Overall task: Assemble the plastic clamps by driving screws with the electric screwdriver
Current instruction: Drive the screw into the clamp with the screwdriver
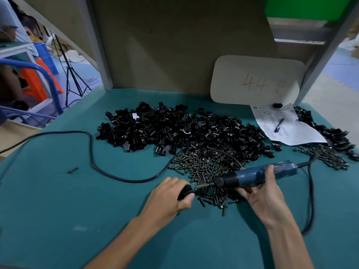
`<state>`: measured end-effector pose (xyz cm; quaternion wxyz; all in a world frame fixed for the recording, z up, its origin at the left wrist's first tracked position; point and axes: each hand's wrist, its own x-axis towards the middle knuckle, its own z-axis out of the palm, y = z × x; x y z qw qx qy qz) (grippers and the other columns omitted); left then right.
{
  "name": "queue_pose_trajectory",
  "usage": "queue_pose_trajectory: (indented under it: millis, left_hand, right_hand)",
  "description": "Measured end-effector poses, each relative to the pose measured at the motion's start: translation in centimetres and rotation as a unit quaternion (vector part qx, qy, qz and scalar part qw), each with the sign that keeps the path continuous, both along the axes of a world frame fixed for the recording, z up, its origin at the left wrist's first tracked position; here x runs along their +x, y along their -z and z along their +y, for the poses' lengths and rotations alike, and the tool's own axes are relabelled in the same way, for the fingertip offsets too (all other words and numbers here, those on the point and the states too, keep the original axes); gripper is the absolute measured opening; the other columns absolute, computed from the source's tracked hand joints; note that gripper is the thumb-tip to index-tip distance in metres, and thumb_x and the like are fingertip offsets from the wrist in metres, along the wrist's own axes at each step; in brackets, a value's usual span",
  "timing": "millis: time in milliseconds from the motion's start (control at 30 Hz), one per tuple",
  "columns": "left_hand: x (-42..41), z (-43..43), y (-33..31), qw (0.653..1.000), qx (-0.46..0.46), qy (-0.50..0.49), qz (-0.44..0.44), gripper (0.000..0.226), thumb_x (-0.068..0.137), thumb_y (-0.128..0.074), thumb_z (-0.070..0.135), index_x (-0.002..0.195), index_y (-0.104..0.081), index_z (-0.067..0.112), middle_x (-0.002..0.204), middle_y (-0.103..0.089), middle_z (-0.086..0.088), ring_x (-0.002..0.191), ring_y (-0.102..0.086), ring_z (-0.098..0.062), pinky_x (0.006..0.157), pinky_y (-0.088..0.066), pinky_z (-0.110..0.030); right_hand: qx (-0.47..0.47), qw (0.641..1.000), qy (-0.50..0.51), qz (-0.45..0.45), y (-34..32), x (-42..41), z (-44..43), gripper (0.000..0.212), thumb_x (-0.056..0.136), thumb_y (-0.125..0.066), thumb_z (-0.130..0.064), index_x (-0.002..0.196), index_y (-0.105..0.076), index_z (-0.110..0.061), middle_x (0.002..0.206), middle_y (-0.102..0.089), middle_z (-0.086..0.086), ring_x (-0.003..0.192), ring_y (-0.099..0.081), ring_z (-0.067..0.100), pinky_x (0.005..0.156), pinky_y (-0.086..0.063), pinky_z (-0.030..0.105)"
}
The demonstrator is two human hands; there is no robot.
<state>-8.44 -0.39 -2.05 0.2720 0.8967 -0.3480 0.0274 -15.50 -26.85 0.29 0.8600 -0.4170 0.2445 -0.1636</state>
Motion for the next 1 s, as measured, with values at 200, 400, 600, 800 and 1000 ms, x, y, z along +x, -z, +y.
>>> queue_pose_trajectory:
  millis: [200,400,600,800,1000]
  left_hand:
    - [0.04,0.08,-0.13,0.999,0.012,0.015,0.051,0.04,0.087,-0.031,0.062,0.094,-0.052,0.029,0.087,-0.053,0.012,0.086,-0.04,-0.006,0.07,-0.039,-0.024]
    - [0.05,0.21,-0.31,0.998,0.018,0.043,0.05,0.046,0.089,-0.024,0.064,0.089,-0.051,0.027,0.082,-0.055,0.009,0.077,-0.042,-0.008,0.065,-0.028,-0.017]
    - [0.06,0.16,-0.1,0.998,0.029,0.036,0.034,0.038,0.088,-0.03,0.06,0.089,-0.051,0.028,0.084,-0.055,0.01,0.08,-0.041,-0.009,0.067,-0.029,-0.017]
    - [0.13,0.27,-0.06,0.998,0.009,0.041,0.035,0.048,0.091,-0.021,0.069,0.087,-0.047,0.029,0.079,-0.052,0.009,0.076,-0.044,-0.008,0.062,-0.029,-0.02]
    - [0.31,0.33,0.09,0.998,0.006,0.049,0.04,0.056,0.09,-0.015,0.073,0.085,-0.047,0.027,0.076,-0.052,0.005,0.073,-0.045,-0.011,0.064,-0.032,-0.026]
  right_hand:
    - [0.002,1.0,-0.022,0.007,-0.26,-0.41,0.01,0.059,0.084,-0.052,-0.061,0.124,-0.054,-0.018,0.116,-0.071,0.013,0.109,-0.072,0.025,0.07,-0.063,0.039]
    - [-0.006,0.999,-0.038,0.012,-0.3,-0.67,0.1,0.058,0.087,-0.05,-0.062,0.123,-0.055,-0.017,0.121,-0.071,0.016,0.108,-0.073,0.025,0.072,-0.063,0.038]
    - [-0.028,0.998,-0.048,0.009,-0.17,-0.74,0.11,0.059,0.087,-0.05,-0.063,0.125,-0.055,-0.018,0.119,-0.073,0.016,0.111,-0.072,0.027,0.074,-0.063,0.038]
    - [-0.006,0.998,-0.059,-0.034,-0.22,-0.94,-0.03,0.05,0.099,-0.044,-0.06,0.121,-0.054,-0.017,0.119,-0.073,0.016,0.105,-0.074,0.025,0.076,-0.063,0.036]
    - [-0.008,0.995,-0.069,-0.069,-0.12,-1.03,-0.03,0.037,0.102,-0.037,-0.049,0.106,-0.06,-0.021,0.123,-0.071,0.018,0.095,-0.074,0.022,0.07,-0.062,0.031]
